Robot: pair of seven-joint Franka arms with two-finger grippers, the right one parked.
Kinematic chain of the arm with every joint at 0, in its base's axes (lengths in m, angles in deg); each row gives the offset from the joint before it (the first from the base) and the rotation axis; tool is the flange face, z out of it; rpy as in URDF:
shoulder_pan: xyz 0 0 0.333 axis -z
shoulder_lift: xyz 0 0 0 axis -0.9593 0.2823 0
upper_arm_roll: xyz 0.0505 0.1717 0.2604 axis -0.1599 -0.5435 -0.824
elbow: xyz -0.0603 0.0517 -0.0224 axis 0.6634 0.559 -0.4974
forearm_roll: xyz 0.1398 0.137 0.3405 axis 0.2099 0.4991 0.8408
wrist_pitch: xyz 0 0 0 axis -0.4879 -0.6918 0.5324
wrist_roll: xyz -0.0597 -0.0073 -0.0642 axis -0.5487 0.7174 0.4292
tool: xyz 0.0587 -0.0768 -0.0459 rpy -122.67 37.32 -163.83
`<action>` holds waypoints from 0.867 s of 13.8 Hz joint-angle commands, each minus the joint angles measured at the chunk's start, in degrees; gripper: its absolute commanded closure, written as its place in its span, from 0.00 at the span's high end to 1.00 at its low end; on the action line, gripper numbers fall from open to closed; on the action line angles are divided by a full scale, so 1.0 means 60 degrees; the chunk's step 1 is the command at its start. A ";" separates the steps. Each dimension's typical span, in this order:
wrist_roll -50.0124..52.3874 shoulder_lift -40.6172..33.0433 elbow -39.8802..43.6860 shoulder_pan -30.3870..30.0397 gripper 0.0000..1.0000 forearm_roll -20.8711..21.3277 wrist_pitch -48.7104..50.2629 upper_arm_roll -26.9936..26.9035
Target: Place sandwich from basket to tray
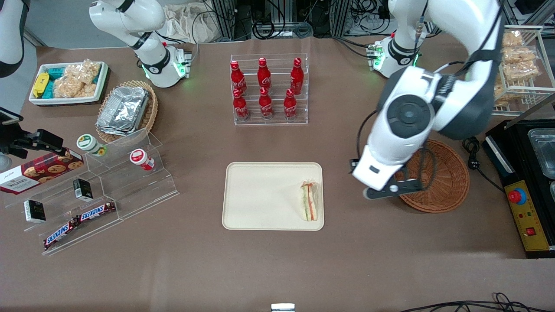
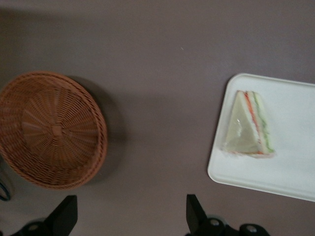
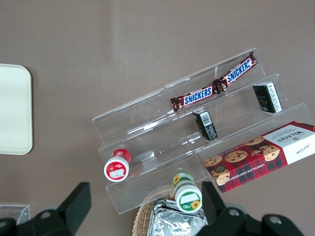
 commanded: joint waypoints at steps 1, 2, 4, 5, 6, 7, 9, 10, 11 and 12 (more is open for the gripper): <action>-0.1442 -0.0817 -0.0286 -0.0596 1.00 0.0070 0.0286 0.0030; -0.2000 -0.1037 -0.0286 -0.0903 1.00 0.0041 0.0606 0.0044; -0.2763 -0.1433 -0.0300 -0.1343 1.00 0.0011 0.0901 0.0030; -0.3173 -0.1580 -0.0315 -0.1665 1.00 -0.0003 0.0975 0.0044; -0.3641 -0.1712 -0.0315 -0.1958 1.00 -0.0061 0.1048 0.0044; -0.3950 -0.1786 -0.0315 -0.2164 1.00 -0.0091 0.1179 0.0044; -0.4143 -0.1845 -0.0315 -0.2457 1.00 -0.0091 0.1283 0.0044; -0.4521 -0.1961 -0.0359 -0.2474 1.00 -0.0105 0.1327 -0.0014; -0.4989 -0.2035 -0.0403 -0.2343 1.00 -0.0106 0.1443 -0.0392; -0.5153 -0.2209 -0.0476 -0.2037 1.00 -0.0236 0.1502 -0.0917</action>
